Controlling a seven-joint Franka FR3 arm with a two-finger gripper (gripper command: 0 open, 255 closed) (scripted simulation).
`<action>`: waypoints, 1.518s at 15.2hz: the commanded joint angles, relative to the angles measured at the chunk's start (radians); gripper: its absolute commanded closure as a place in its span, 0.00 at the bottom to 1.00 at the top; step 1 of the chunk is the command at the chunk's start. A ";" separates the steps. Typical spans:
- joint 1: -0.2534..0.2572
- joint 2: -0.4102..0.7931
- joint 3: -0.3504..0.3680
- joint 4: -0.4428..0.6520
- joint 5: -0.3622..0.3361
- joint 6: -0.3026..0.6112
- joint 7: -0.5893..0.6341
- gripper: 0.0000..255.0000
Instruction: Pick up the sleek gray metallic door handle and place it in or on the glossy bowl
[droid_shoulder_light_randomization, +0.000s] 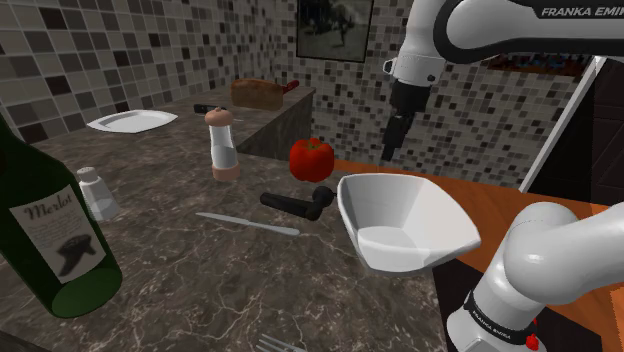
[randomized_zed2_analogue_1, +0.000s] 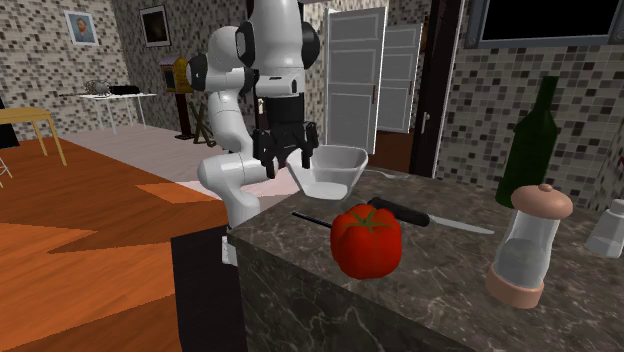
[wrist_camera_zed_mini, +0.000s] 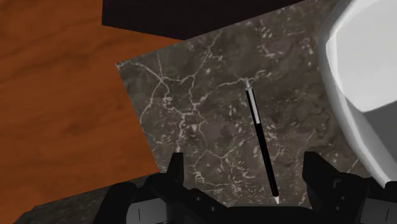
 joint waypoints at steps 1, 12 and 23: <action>0.000 0.000 0.000 0.000 0.000 0.000 0.000 0.00; 0.074 0.310 0.186 0.147 0.063 0.137 0.135 0.00; 0.124 0.598 0.315 0.319 0.022 0.227 0.259 0.00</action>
